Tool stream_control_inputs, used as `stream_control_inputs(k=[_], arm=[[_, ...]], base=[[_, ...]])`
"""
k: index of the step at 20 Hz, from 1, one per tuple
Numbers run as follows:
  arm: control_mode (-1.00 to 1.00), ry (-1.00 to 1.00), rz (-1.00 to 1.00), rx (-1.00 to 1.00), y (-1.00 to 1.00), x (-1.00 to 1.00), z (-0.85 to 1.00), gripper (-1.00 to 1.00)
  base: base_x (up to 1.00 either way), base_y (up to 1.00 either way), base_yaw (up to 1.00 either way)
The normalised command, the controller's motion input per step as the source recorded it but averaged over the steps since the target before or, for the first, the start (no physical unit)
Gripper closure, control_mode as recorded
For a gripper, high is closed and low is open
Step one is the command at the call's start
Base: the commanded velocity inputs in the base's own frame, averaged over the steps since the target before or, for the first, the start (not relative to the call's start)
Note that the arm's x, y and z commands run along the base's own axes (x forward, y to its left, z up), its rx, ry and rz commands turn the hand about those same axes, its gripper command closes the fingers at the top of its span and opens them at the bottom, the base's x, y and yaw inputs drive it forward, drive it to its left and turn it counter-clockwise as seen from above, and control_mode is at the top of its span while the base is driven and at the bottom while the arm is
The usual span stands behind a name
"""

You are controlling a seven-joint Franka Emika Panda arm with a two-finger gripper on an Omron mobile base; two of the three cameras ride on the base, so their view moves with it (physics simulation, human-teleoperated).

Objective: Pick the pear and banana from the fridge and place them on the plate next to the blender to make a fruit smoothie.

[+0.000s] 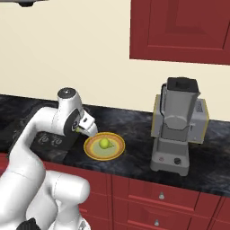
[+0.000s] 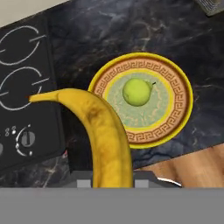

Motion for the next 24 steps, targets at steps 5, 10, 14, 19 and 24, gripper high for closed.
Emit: stream_control_inputs(k=[5,10,14,19,24], arm=[[-1.00,0.32,-0.02,-0.01,0.00,0.90,-0.91,1.00],[-1.00,0.12,0.00,-0.08,0.00,0.63,-0.65,1.00],[-1.00,-0.04,0.00,-0.11,0.00,0.47,-0.60,1.00],[-1.00,-0.12,0.00,-0.08,-0.01,0.24,-0.67,-1.00],[-1.00,-0.04,0.00,-0.01,-0.04,-0.02,-0.15,-1.00]], base=[[0.00,0.00,0.00],[0.00,0.00,0.00],[0.00,0.00,0.00],[0.00,0.00,0.00],[0.00,0.00,0.00]])
